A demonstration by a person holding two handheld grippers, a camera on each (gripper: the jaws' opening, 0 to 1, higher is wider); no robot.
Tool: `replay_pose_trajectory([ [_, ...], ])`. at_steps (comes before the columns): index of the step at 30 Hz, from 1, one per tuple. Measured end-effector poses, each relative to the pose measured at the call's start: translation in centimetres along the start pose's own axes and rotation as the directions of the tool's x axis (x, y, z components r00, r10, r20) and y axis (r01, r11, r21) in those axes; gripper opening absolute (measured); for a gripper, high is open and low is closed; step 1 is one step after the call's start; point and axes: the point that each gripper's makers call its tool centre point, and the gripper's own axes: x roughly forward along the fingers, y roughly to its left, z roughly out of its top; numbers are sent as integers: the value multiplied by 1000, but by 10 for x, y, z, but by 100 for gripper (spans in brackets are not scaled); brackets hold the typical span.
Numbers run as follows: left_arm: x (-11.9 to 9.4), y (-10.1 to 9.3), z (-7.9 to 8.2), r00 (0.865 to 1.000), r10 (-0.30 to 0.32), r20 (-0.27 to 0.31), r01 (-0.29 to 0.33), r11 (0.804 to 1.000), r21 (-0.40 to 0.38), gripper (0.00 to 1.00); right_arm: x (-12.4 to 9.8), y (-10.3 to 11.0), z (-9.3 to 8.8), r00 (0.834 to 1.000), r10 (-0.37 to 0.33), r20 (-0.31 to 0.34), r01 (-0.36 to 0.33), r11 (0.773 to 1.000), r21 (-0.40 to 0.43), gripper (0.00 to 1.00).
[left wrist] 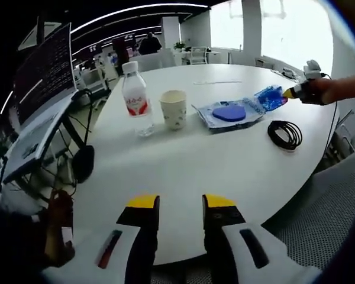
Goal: Arrange the tabletop items into an orderly group along one side of the table until the central work area is clear of visible clutter.
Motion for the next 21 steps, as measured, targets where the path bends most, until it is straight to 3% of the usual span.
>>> replay_pose_trajectory([
  [9,0,1,-2,1000,6,-13,-6,1000,1,27,9,-12,4,1000,-10,-19,10,1000,-6,0],
  [21,2,2,-5,999,15,-34,-15,1000,7,27,22,-16,-10,997,-3,-72,0,1000,-28,0],
])
